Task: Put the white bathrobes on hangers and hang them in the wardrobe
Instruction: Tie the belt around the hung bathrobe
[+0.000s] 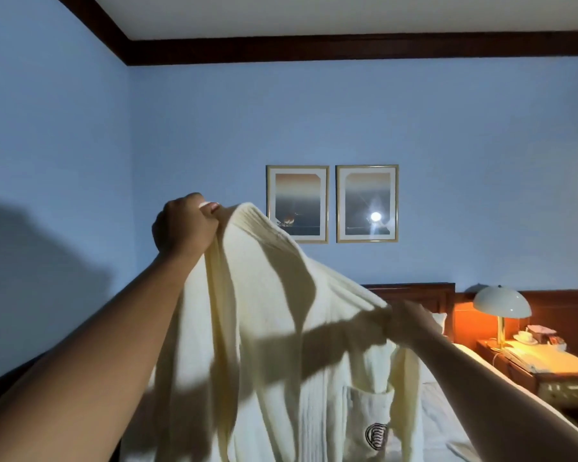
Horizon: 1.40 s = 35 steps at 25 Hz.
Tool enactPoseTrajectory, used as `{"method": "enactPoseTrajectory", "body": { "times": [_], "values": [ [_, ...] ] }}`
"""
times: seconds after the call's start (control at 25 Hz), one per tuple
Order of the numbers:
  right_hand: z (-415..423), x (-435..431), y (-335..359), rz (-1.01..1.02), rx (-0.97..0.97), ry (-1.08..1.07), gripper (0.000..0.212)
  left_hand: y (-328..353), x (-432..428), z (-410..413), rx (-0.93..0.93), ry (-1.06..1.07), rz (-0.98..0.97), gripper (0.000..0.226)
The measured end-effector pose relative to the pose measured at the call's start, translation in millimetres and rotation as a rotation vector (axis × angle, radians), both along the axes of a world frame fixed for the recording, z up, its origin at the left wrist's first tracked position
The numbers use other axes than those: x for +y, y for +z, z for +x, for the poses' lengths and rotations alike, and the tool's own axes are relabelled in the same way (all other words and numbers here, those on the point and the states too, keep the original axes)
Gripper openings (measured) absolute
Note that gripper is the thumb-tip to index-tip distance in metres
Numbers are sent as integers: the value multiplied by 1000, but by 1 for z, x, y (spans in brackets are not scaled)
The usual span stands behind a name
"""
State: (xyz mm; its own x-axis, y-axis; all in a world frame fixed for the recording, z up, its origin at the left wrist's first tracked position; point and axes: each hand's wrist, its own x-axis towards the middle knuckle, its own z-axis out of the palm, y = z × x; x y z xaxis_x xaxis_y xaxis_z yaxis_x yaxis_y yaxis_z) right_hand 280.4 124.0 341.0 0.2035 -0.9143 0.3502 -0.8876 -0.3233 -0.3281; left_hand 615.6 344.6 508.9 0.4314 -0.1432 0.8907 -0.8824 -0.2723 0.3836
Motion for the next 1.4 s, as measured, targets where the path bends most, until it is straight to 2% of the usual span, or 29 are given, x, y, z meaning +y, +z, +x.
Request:
{"method": "enactPoseTrajectory", "body": {
  "times": [0.04,0.08,0.2,0.28,0.4,0.48,0.56,0.64,0.72,0.84,0.96,1.08,1.16,1.2,1.28,1.36,1.4],
  "values": [
    [-5,-2,-12,82,28,-2,10,1,2,7,21,10,3,36],
    [-7,0,-14,133,-45,25,7,0,2,11,32,17,17,34],
    [4,2,11,192,-714,159,24,-3,-1,7,57,-9,29,37],
    [12,7,20,251,-902,196,33,-2,-4,3,82,-42,-2,39],
    [-1,1,2,98,-848,94,21,0,-2,8,98,-52,-14,41],
    [-8,4,-15,37,-894,30,24,-2,-3,9,95,-48,-13,41],
    [13,15,-35,88,-919,314,18,-3,-8,1,86,-72,-28,38],
    [51,37,-68,211,-698,568,24,-2,-16,-11,59,-100,-22,37],
    [79,50,-106,295,-553,540,9,-4,-21,-20,26,-108,7,39],
    [92,53,-116,320,-674,368,17,-6,-18,-19,15,-95,4,41],
    [114,80,-94,327,-717,604,12,-12,-17,-8,19,-69,14,38],
    [157,121,-104,346,-618,802,29,-22,-16,-5,16,-58,29,35],
    [177,128,-123,289,-497,752,48,-27,-13,-4,16,-59,32,34],
    [185,124,-132,249,-460,685,44,-28,-11,-1,14,-60,30,35],
    [191,114,-139,167,-448,566,14,-27,-5,4,11,-56,22,37],
    [191,102,-138,180,-566,468,13,-25,2,12,2,-48,24,38],
    [187,96,-131,258,-720,433,15,-25,6,16,0,-42,23,38]
  ]
}}
